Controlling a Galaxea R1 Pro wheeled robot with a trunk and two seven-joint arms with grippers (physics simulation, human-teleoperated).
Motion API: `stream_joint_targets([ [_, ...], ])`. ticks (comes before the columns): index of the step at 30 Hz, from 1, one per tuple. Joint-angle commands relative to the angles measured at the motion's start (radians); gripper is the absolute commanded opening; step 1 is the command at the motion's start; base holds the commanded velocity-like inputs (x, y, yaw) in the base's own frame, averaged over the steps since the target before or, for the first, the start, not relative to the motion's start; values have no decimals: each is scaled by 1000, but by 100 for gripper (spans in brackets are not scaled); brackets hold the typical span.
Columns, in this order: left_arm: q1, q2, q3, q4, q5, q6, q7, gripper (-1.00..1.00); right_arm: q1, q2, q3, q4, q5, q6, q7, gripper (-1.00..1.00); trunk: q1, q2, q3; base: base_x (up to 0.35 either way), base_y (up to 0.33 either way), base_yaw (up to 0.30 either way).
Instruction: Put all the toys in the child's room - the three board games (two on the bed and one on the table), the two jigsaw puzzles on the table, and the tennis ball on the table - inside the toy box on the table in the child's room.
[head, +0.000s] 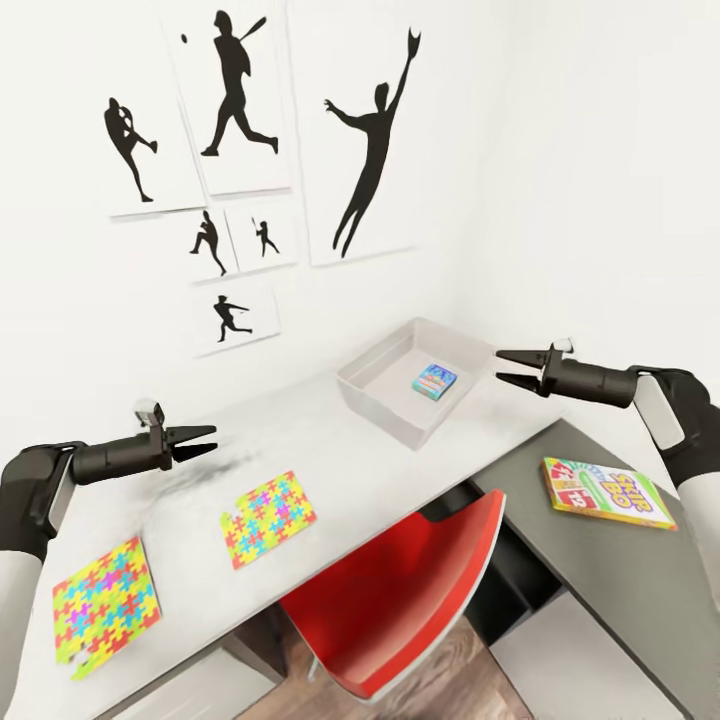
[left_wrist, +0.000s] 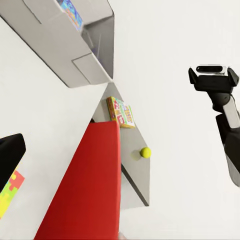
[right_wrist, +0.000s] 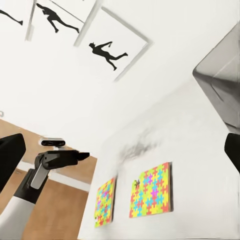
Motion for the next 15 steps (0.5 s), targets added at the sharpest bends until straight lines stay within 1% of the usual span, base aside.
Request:
stream_joint_targets([
  [1,0,1,0,-1,0,11,-4,100,1,-1,2,1,-1,3,3,100,1,-2,0,0,1,-199],
  [11,0,3,0,-1,-1,11,-4,100,23,-2,1,-2,-1,3,7,100,1,-2,14,0,0,-203],
  [15,0,4,0,-2,-1,11,-4,100,33,-2,1,-21,-1,3,7,100,1,-2,20,-12,0,-205],
])
